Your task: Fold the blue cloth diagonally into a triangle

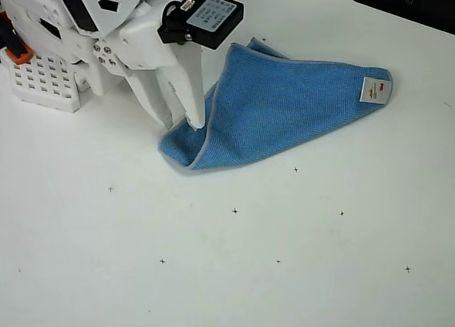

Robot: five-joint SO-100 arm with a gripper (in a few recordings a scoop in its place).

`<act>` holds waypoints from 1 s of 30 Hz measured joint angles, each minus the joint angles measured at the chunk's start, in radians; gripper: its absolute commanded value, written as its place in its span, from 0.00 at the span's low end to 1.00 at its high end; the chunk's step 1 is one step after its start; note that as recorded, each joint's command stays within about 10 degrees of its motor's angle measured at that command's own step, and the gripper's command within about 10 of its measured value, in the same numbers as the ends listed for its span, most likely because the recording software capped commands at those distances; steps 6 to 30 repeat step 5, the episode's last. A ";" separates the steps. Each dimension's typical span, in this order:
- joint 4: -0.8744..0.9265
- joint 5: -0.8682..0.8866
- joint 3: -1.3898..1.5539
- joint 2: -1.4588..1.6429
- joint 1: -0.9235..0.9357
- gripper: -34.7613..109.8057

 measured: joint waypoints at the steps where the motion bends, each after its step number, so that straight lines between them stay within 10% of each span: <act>1: 0.000 0.000 0.003 0.000 -0.002 0.40; 30: 0.000 0.000 0.006 0.000 -0.002 0.40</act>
